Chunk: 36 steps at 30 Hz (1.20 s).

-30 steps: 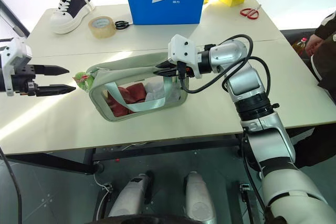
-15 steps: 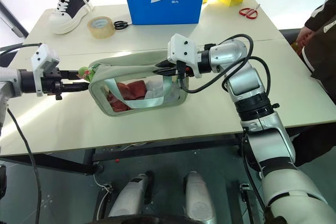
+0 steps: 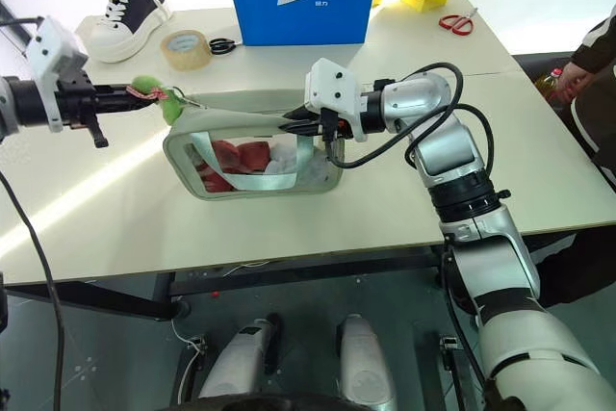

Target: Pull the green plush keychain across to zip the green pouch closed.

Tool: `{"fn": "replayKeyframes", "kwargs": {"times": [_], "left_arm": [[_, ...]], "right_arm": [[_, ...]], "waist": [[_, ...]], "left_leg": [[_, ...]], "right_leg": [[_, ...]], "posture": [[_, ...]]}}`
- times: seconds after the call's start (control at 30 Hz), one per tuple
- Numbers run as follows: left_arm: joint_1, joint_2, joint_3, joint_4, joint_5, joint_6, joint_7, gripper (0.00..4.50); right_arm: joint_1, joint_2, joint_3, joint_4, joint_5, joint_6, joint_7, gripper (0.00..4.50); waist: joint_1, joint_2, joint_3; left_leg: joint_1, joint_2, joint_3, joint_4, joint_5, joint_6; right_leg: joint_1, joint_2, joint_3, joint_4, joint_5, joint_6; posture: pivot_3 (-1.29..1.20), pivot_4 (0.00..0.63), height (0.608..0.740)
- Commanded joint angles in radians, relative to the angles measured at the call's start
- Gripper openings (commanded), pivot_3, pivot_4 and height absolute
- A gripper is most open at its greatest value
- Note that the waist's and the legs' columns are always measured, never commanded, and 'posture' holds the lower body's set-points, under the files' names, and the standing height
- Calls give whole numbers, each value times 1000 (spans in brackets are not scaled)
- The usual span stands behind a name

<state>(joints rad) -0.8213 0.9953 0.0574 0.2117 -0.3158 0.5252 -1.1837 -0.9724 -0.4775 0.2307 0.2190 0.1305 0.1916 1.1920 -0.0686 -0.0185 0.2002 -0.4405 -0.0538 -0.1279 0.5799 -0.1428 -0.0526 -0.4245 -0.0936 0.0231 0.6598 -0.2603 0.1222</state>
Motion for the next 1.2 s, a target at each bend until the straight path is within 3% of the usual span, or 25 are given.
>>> {"fn": "replayKeyframes", "kwargs": {"times": [0.03, 0.17, 0.3, 0.4, 0.57, 0.63, 0.83, 0.97, 1.13, 1.2], "left_arm": [[-65, -23, -4, -90, -29, 38, 9, 67], [-135, -102, -35, -104, -24, 65, 41, 67], [-82, -99, -85, -86, 28, -20, 7, 67], [-52, -94, -96, -46, 70, -103, 1, 1052], [-99, -57, -70, 39, 88, -132, -11, 3644], [-111, -20, -59, 63, 82, -134, -42, 4461], [-56, 74, 13, 2, -31, 2, -141, 4461], [83, 56, 51, -172, -121, 115, -127, 4461], [198, 9, 30, -235, -79, 63, -41, 4461], [192, -21, 19, -198, -42, 16, 10, 3917]], "right_arm": [[-37, 16, -8, -9, -3, -11, -23, 0], [-42, 28, -13, 11, -15, -15, -42, 0], [-48, 37, -9, 21, -17, -15, -41, 0], [-56, 37, -14, 28, -20, -18, -44, 0], [-51, 33, -19, 27, -23, -13, -44, 0], [-48, 32, -19, 25, -23, -13, -43, 0], [-48, 30, -23, 37, -23, -21, -49, 0], [-52, 33, -17, 50, -25, -31, -44, 0], [-64, 38, -17, 67, -26, -41, -46, 0], [-67, 40, -15, 66, -23, -38, -41, 0]], "waist": [[2, 0, 0], [2, 0, 0], [-7, 0, 0], [-3, 0, 0], [1, 0, 0], [0, 0, 0], [-2, 0, 0], [1, 0, 0], [0, 0, 0], [0, 0, 0]], "left_leg": [[0, 0, 0, 0, 0, 0], [0, 0, 0, 0, 0, 0], [0, 0, 0, 0, 0, 0], [1, 0, 0, 0, 0, 0], [0, 0, 0, 1, 0, 0], [0, 0, 0, 1, 0, 0], [0, 0, 0, 0, 0, 0], [0, 0, 0, 0, 0, 0], [0, 0, -1, 0, 0, 0], [1, 0, -1, 0, 0, 0]], "right_leg": [[0, 0, 0, 0, 0, 0], [0, 0, 0, 0, 0, 0], [-1, 0, 1, 1, 0, 0], [-1, 1, 1, 2, 0, 0], [-1, 0, 0, 2, 0, 0], [-1, 0, 0, 2, 0, 0], [-1, 1, 0, 2, 0, 0], [0, 0, 0, 2, -1, 0], [0, 1, 0, 2, 0, 0], [0, 1, 0, 2, 0, 0]], "posture": [[0, 150, 740], [0, 150, 740], [0, 150, 740], [0, 150, 740], [0, 150, 740], [0, 150, 740], [0, 150, 740], [0, 150, 740], [0, 150, 740], [0, 150, 740]]}}
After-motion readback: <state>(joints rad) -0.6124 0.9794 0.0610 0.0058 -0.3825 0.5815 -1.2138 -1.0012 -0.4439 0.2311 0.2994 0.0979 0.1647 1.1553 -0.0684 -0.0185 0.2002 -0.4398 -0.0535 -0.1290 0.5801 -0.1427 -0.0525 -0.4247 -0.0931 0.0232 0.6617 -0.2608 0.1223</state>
